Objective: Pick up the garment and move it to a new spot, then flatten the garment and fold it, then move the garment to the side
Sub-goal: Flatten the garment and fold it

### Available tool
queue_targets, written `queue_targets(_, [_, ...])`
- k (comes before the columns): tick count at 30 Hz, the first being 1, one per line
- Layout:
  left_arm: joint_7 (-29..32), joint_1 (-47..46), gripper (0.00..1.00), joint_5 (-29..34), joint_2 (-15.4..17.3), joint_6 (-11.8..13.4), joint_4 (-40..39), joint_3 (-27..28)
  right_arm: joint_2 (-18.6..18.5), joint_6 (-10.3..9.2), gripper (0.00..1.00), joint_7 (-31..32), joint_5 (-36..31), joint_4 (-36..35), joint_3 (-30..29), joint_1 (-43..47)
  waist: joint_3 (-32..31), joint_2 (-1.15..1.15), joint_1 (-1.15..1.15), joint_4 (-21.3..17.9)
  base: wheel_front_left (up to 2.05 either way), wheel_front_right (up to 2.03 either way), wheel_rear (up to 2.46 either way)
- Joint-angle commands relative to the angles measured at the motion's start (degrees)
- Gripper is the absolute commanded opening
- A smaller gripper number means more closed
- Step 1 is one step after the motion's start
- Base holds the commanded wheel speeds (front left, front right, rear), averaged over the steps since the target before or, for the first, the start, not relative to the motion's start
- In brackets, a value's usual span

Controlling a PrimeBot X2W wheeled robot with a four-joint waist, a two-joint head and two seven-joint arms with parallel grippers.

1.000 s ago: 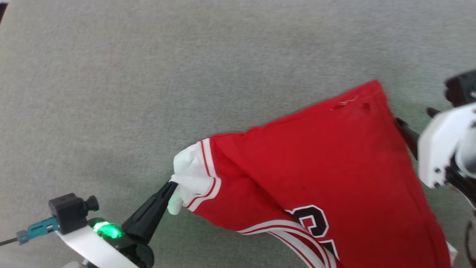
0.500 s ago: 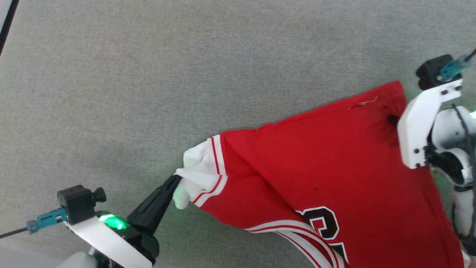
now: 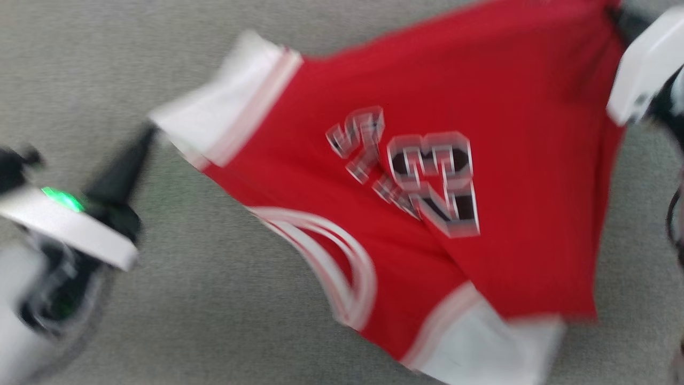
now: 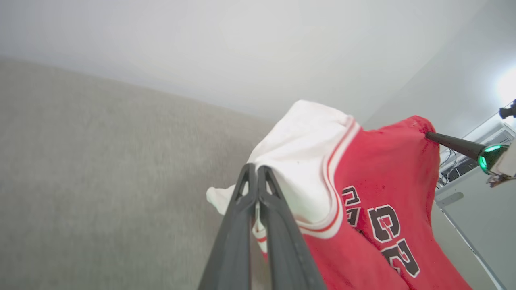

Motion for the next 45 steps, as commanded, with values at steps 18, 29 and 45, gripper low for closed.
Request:
queue_targets(18, [4.26,-51.95,0.00,-6.62,4.49,0.34,21.65,7.04,11.56,-0.29,0.00,-23.65,-14.94,7.34,-23.09,-32.04,6.93,0.00,0.00,-8.33,0.00,0.00,0.00])
queue_targets(29, [3.02,-37.42,0.00,-14.13,3.91,0.20,13.99,1.42,11.36,-0.23,0.00,-27.18,-16.36,13.00,-21.30,-20.02,5.90,0.00,0.00,-7.03,0.00,0.00,0.00])
queue_targets(45, [-0.33,7.79,0.00,-9.35,-5.26,0.16,-4.33,10.86,9.41,-0.17,0.00,-25.07,-1.08,-3.57,-19.68,20.97,-2.42,0.00,0.00,-3.96,0.00,0.00,0.00])
